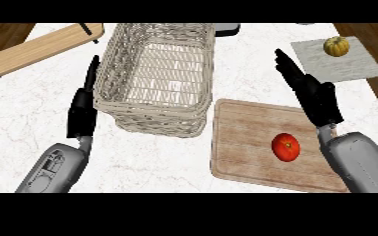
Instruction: Pick the tomato from the cutting board and place it in the basket
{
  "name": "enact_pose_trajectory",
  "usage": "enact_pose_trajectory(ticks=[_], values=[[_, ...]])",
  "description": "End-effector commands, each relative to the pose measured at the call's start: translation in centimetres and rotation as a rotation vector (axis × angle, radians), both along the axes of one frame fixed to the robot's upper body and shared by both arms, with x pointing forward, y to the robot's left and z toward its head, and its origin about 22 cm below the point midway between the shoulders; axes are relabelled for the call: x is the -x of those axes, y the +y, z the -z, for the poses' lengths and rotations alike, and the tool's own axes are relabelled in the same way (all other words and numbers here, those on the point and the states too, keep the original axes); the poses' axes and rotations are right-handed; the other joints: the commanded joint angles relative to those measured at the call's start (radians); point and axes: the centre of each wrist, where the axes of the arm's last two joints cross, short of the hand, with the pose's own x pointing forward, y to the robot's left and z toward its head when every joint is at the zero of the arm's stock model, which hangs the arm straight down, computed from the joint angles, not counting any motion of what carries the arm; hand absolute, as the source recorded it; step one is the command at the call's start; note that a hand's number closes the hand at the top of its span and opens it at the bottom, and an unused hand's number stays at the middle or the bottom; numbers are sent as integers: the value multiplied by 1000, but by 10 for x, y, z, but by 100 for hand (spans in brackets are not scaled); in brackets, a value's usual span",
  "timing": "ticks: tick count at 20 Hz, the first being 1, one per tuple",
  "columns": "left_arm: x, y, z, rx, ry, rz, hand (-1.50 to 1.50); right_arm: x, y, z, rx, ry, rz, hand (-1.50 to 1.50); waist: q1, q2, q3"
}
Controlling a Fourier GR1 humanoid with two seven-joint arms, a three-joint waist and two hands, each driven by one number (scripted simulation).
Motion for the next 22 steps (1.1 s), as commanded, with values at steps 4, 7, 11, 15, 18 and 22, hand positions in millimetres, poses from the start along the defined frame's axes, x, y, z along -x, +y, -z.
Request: enact_pose_trajectory(ticks=[4, 7, 11, 15, 18, 22], values=[[6, 10, -32, -29, -10, 217, 0, -3, -56, -8, -154, -82, -253, 150, 32, 18, 13], [9, 0, -19, 1, 44, 296, 0, 3, -3, -42, -113, -301, -684, 150, 29, 8, 15], [12, 25, -43, 2, 53, 340, 0, 59, 22, 43, -263, -277, -723, -150, 17, 10, 12], [18, 45, -27, 11, 72, 319, 0, 96, 20, 35, -54, -376, -535, -150, -7, 10, 8], [19, 40, -41, 10, 83, 300, 0, 82, -1, -9, 153, -455, -402, -150, -11, 2, 6], [26, 33, -36, 22, 78, 312, 0, 82, -37, -50, 403, -519, -266, -150, -18, 4, 6]])
